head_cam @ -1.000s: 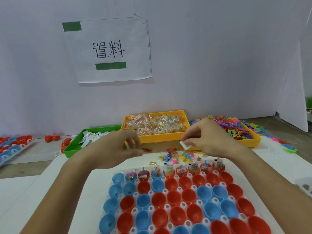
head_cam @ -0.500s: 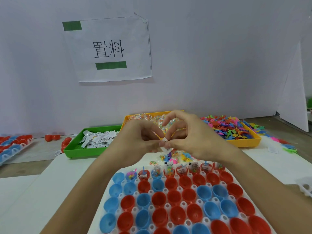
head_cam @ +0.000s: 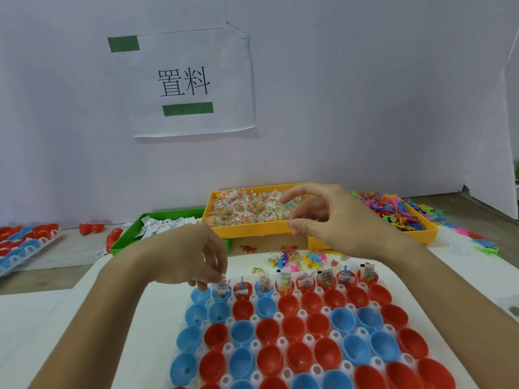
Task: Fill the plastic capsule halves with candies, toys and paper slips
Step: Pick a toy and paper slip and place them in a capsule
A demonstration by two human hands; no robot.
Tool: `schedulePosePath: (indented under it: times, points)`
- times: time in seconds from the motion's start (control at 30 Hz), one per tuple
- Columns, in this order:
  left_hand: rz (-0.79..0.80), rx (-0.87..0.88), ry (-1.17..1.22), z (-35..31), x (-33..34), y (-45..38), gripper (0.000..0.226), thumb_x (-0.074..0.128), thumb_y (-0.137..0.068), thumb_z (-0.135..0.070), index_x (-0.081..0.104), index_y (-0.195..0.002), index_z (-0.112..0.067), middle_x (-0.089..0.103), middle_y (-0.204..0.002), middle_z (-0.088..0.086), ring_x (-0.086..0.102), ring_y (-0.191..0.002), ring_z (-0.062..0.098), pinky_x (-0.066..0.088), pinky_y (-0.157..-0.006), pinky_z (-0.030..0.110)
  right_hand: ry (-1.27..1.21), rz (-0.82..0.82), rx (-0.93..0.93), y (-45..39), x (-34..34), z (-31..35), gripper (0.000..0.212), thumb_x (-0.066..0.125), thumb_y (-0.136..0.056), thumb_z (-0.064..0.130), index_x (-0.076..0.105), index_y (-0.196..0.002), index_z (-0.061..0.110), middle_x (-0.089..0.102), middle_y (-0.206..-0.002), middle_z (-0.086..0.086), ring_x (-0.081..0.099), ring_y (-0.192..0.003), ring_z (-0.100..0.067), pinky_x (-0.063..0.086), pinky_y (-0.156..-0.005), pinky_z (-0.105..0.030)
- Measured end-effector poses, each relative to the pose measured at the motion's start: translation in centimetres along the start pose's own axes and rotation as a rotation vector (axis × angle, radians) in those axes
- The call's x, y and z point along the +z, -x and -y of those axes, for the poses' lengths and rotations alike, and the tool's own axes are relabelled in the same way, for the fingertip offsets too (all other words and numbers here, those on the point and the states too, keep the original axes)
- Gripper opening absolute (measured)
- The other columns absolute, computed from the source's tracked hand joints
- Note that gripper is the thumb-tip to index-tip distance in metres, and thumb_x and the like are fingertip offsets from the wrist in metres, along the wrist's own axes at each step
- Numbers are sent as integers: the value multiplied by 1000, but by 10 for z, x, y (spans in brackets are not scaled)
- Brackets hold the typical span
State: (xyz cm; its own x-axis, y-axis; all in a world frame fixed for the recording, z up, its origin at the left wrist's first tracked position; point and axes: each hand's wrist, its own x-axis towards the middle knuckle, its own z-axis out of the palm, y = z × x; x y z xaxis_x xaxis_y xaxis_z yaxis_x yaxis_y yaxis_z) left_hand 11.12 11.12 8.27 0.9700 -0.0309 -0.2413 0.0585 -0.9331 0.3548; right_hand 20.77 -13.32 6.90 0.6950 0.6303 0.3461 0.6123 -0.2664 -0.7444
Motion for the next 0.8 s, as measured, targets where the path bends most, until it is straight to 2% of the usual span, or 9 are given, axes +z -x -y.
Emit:
schedulePosePath:
  times: [0.1, 0.27, 0.4, 0.57, 0.7, 0.8]
  points:
    - [13, -24, -30, 0, 1, -1, 11, 74, -86, -22, 69, -78, -27, 73, -75, -13, 70, -69, 3, 55, -69, 23, 12, -6, -9, 0, -2, -2, 28, 69, -92, 11, 64, -110, 31, 75, -84, -1, 71, -82, -10, 53, -85, -20]
    - [23, -48, -70, 1, 3, -4, 12, 73, -87, -20, 67, -78, -26, 75, -76, -10, 70, -67, 0, 47, -57, 11, 22, 1, -4, -1, -3, -3, 26, 69, -93, 12, 64, -110, 31, 75, -81, 0, 70, -82, -10, 51, -82, -16]
    - [32, -60, -71, 0, 6, -5, 14, 72, -87, -19, 66, -77, -26, 75, -76, -9, 70, -66, 0, 43, -52, 7, 36, 1, 0, -1, -4, -5, 25, 68, -94, 13, 64, -111, 32, 75, -81, 1, 71, -83, -10, 53, -87, -24]
    - [55, -65, -76, 0, 9, -8, 13, 72, -88, -20, 66, -78, -26, 76, -80, -8, 70, -69, -1, 46, -57, 9, 33, -17, -3, -1, -7, -7, 24, 68, -93, 12, 65, -109, 31, 75, -82, 1, 72, -81, -9, 54, -87, -27]
    - [63, -55, -71, 1, 8, -7, 16, 73, -86, -20, 65, -76, -28, 74, -77, -13, 70, -71, -2, 42, -55, 6, 37, -27, 0, -1, -9, -8, 23, 68, -93, 12, 66, -108, 29, 75, -83, 0, 72, -80, -10, 56, -91, -37]
    - [53, -44, -111, 2, 6, -7, 17, 76, -83, -20, 67, -75, -32, 71, -79, -24, 66, -75, -7, 43, -59, 7, 35, -33, -2, -1, -10, -9, 22, 68, -93, 12, 67, -109, 28, 75, -82, 1, 73, -79, -10, 56, -90, -38]
